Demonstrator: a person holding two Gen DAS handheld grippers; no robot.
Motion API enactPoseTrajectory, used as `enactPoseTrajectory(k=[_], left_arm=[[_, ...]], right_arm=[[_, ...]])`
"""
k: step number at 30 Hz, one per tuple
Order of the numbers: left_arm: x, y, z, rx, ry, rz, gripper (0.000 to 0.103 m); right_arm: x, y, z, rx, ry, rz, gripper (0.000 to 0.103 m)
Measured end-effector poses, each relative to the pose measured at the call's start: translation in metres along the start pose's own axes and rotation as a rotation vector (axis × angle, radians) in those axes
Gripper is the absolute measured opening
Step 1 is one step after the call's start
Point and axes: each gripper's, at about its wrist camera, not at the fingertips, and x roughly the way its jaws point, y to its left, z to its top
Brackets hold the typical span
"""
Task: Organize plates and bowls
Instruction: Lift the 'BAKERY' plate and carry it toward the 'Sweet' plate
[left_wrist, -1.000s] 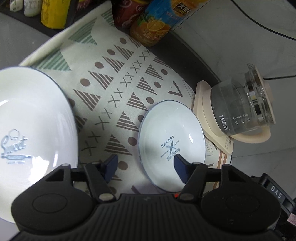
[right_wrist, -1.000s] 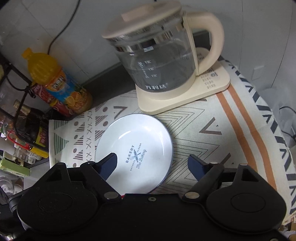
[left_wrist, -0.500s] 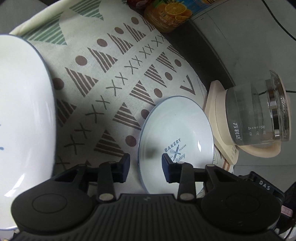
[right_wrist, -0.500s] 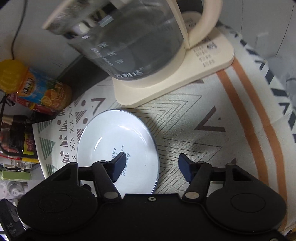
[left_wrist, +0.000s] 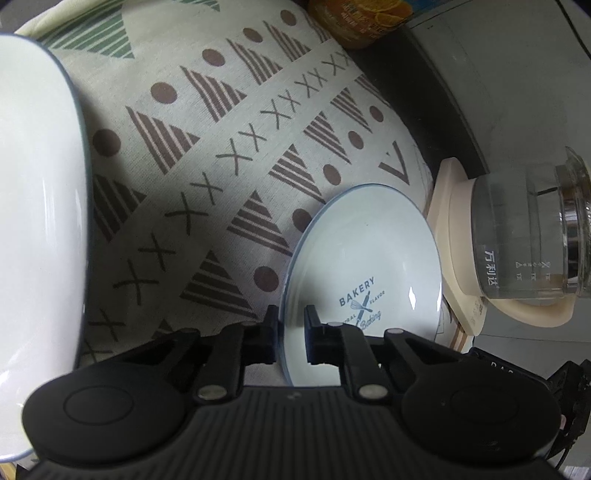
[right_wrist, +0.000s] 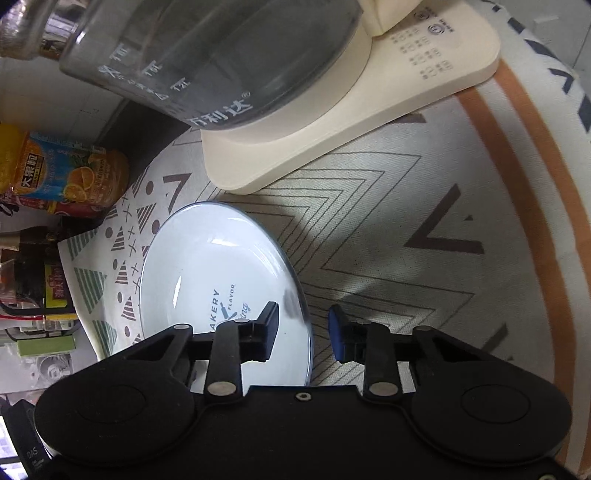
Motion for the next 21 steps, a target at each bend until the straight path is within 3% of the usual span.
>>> enactPoseTrajectory(k=[6, 12, 21], left_arm=[[0.003, -0.001, 0.003, -0.007, 0.009, 0.014, 0.011], [-0.002, -0.006, 0.005, 0.032, -0.024, 0.014, 0.011], [-0.023, -0.02, 0.017, 0.084, -0.067, -0.009, 0.011]], right_arm=[[0.003, 0.003, 0.005, -0.026, 0.015, 0.015, 0.025], [0.005, 0.006, 0.004, -0.084, 0.013, 0.024, 0.014], [-0.019, 0.019, -0.001, -0.148, -0.061, 0.102, 0.01]])
